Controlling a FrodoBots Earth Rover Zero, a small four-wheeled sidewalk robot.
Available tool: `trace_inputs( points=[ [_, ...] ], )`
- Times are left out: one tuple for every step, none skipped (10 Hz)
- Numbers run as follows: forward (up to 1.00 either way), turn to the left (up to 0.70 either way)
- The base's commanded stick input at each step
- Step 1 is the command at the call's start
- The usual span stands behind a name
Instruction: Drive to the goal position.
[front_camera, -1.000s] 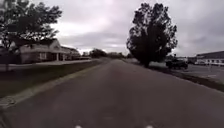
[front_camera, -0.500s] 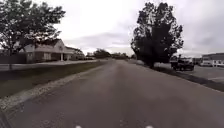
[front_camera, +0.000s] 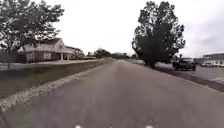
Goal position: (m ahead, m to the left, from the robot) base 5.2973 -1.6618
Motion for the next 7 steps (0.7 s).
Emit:
trace_inputs(
  points=[
    [0.7, 0.0],
    [0.7, 0.0],
    [0.7, -0.04],
    [0.7, -0.23],
    [0.7, -0.33],
    [0.7, -0.27],
    [0.7, -0.21]
  ],
)
